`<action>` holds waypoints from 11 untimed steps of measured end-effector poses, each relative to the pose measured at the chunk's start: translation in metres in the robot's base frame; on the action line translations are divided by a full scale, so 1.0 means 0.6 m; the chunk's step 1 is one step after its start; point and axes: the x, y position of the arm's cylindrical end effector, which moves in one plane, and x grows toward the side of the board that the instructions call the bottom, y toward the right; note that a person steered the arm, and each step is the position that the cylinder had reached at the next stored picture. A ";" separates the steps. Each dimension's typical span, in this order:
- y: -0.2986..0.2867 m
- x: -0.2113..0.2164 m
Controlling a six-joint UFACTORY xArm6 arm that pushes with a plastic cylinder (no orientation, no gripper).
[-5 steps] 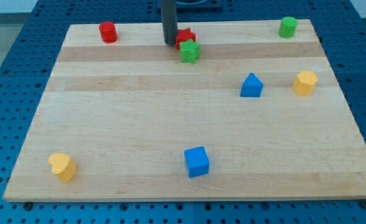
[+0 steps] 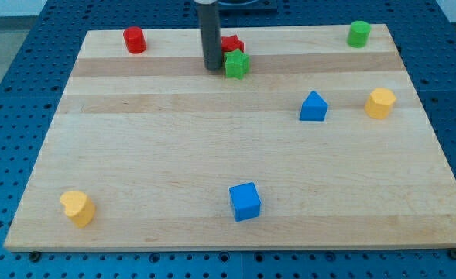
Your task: Move the red star to the top center of the board
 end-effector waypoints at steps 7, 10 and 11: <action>0.015 -0.022; -0.150 -0.050; -0.154 -0.091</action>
